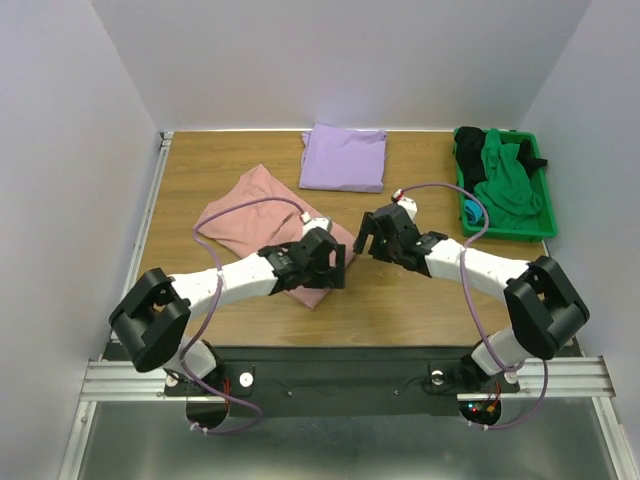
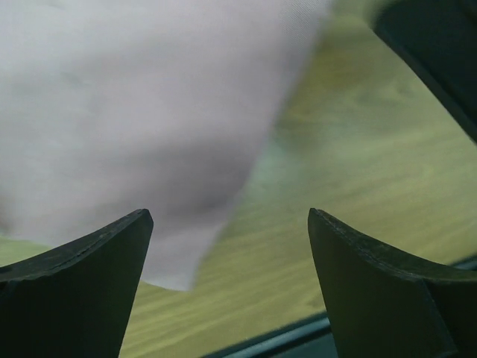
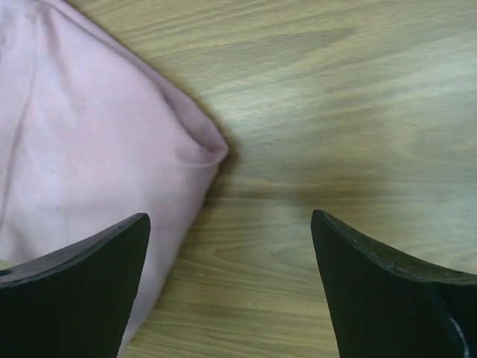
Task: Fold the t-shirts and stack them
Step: Fold the tshirt
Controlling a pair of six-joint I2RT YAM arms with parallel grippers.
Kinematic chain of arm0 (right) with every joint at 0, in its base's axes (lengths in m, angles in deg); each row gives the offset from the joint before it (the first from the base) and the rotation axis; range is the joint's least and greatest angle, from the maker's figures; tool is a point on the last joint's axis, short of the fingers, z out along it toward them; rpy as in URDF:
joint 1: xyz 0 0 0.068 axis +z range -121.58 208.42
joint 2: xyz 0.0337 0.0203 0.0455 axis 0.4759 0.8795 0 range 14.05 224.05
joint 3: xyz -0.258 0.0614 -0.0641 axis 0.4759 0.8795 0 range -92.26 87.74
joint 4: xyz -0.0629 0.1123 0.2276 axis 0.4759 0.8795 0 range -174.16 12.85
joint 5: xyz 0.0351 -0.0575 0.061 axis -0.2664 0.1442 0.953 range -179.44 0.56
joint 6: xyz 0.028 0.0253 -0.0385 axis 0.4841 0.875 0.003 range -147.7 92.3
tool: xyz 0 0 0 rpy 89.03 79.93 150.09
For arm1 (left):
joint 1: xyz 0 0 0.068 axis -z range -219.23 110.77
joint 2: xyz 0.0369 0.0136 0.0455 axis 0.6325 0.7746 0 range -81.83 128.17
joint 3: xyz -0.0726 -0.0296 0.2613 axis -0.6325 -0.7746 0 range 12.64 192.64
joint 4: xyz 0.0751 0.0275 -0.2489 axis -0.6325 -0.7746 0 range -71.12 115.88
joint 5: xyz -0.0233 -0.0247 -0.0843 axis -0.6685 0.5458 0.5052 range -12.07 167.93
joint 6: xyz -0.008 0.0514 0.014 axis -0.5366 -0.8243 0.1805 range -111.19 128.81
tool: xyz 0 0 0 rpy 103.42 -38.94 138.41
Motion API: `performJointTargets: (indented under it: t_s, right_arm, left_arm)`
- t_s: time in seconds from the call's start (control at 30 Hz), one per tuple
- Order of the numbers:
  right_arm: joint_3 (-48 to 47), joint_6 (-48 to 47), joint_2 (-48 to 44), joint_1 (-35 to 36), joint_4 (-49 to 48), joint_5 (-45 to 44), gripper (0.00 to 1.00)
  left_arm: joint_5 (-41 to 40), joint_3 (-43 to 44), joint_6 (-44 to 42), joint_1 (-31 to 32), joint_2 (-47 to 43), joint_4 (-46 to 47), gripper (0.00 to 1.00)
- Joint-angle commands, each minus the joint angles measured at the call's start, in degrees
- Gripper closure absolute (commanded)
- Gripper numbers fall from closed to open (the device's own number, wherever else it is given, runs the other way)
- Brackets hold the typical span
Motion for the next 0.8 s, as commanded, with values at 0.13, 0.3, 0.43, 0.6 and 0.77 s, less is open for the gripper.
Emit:
performJointTargets:
  t_s: [0.13, 0.3, 0.43, 0.6, 0.77]
  right_arm:
    - [-1.79, 2.73, 7.3, -2.25, -13.67, 11.93, 0.19]
    - [-3.19, 3.34, 11.44, -2.86, -15.79, 13.69, 0.33]
    - [-3.29, 3.96, 13.47, -2.95, -16.4, 14.93, 0.45]
    - [-2.58, 4.92, 14.26, -2.87, -16.67, 15.02, 0.66]
    - [-1.09, 5.54, 12.51, -2.87, -16.93, 13.35, 0.87]
  left_arm:
    - [-0.44, -0.29, -0.2, 5.3, 4.62, -2.08, 0.23]
    - [-1.21, -1.61, 1.02, 6.53, 6.82, -4.19, 0.27]
    - [-3.94, -2.14, 1.82, 6.71, 7.61, -7.17, 0.3]
    - [-4.56, -2.75, 2.08, 7.76, 7.87, -9.99, 0.37]
    - [-5.96, -1.97, 1.65, 8.91, 9.63, -12.36, 0.54]
